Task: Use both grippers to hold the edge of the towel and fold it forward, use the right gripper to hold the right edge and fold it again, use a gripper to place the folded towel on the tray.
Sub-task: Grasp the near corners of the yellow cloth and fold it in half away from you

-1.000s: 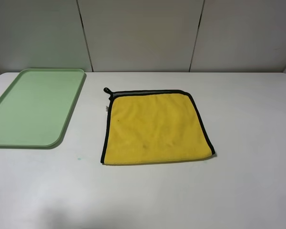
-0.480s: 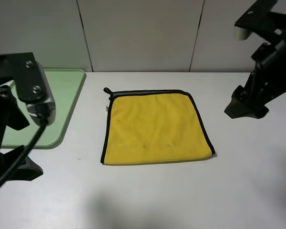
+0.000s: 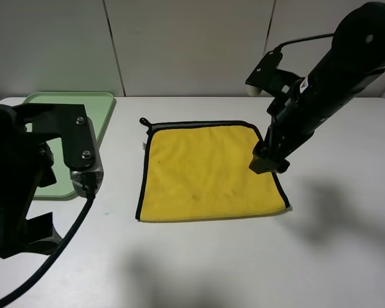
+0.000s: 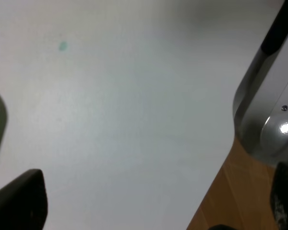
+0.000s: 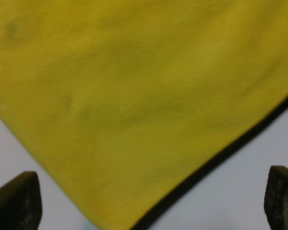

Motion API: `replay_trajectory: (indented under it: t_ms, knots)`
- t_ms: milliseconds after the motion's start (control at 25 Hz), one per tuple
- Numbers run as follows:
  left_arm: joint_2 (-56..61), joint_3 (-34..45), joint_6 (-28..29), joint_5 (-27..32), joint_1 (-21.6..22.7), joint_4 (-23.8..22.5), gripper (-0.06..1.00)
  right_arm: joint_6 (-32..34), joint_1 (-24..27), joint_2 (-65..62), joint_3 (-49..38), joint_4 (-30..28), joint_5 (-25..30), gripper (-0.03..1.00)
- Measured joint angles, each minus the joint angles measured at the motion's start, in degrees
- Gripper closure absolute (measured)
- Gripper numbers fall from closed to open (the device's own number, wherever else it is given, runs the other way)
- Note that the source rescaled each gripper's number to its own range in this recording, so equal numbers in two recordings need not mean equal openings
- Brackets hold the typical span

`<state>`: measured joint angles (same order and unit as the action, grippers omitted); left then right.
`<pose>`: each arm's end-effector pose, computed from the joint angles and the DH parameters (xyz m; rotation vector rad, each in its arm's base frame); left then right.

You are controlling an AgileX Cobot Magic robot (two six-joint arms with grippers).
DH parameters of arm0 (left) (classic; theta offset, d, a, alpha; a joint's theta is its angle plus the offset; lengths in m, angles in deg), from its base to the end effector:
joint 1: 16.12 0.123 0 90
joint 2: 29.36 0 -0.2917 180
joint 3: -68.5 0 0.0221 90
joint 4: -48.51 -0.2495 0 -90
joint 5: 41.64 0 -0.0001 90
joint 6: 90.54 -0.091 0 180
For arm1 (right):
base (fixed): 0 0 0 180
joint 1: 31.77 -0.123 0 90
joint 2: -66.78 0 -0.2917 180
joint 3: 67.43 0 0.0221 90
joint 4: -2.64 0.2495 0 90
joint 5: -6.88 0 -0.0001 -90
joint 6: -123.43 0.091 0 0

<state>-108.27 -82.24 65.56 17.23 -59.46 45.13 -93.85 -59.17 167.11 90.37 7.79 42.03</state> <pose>0.1546 -0.1395 0.2639 1.6409 2.4027 0.0216 0.2723 0.1464 0.2104 -1.3957 2.3670 0.0440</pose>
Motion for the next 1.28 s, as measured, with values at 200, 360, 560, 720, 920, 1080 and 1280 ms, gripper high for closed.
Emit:
replay_trajectory:
  t_ms: [200, 360, 560, 720, 920, 1080, 1280]
  knots:
    - [0.0, 0.0, -0.1, 1.46, 0.0, 0.0, 0.03, -6.3, -0.11, 1.81, 0.0, -2.54, 1.41, -0.03]
    - [-0.04, 0.0, -0.1, 1.46, 0.0, 0.0, 0.04, -15.57, -0.11, 2.21, -0.18, -3.76, 2.97, -0.03]
    - [-0.04, 0.0, -0.1, 2.26, 0.0, 0.0, 0.04, -23.01, -0.11, 3.86, -2.77, -3.38, 4.7, -0.03]
    - [-0.04, 0.0, -0.1, 2.62, 0.0, 0.0, 0.04, -27.22, -0.11, 4.66, -6.68, -3.32, 5.32, -0.03]
    - [-0.04, 0.0, -0.1, 2.62, 0.0, 0.0, 0.04, -28.64, -0.11, 4.65, -9.39, -3.57, 1.57, -0.03]
    - [-0.04, 0.0, -0.1, 2.52, 0.0, 0.0, 0.04, -29.94, -0.11, 4.65, -9.37, -3.57, -0.78, -0.03]
    - [-0.04, 0.0, -0.1, 2.52, 0.0, 0.0, 0.04, -30.69, -0.11, 5.31, -9.37, -3.51, -2.34, -0.03]
